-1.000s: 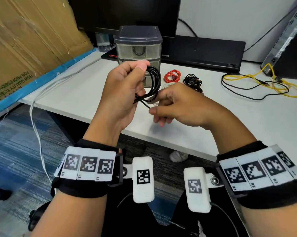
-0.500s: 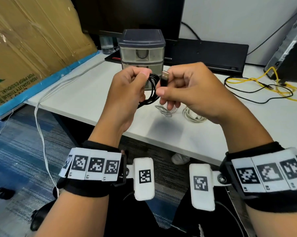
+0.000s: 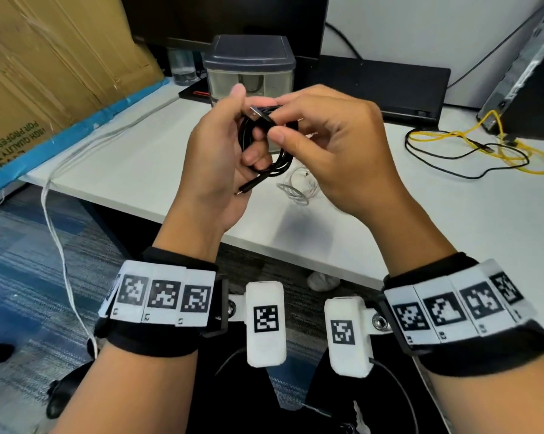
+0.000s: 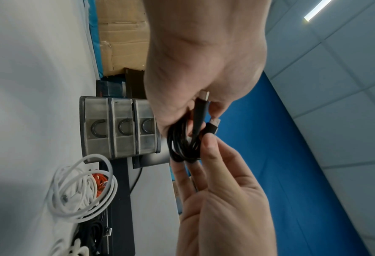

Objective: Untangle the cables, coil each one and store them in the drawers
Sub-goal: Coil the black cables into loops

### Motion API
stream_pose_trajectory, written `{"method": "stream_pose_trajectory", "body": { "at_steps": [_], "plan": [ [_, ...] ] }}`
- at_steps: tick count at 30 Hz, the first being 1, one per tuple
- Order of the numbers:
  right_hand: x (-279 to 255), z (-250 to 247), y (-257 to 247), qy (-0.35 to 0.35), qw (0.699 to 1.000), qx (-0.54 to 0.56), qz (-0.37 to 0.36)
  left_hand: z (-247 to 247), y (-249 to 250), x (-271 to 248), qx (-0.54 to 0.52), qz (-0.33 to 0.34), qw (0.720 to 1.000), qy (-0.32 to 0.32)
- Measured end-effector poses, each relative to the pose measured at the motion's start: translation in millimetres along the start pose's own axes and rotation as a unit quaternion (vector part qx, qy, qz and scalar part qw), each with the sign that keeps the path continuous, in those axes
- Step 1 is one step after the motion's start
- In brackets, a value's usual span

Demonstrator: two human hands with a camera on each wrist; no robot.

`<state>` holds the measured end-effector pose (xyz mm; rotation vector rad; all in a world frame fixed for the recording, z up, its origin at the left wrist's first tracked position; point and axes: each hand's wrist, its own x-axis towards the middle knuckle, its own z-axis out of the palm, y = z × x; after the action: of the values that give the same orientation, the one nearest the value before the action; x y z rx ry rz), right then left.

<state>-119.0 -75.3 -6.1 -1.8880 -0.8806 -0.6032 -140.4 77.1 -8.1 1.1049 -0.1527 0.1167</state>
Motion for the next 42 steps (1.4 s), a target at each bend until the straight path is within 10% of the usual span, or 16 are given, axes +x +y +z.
{"method": "stream_pose_trajectory", "body": {
  "at_steps": [16, 42],
  "plan": [
    [6, -27, -3, -0.218, 0.947, 0.136, 0.191, -31, 5, -19, 0.243, -0.002, 0.967, -0.073],
    [0, -26, 1, -0.201, 0.943, 0.149, 0.220, -13, -8, -11, 0.248, 0.021, 0.969, -0.016]
  ]
}}
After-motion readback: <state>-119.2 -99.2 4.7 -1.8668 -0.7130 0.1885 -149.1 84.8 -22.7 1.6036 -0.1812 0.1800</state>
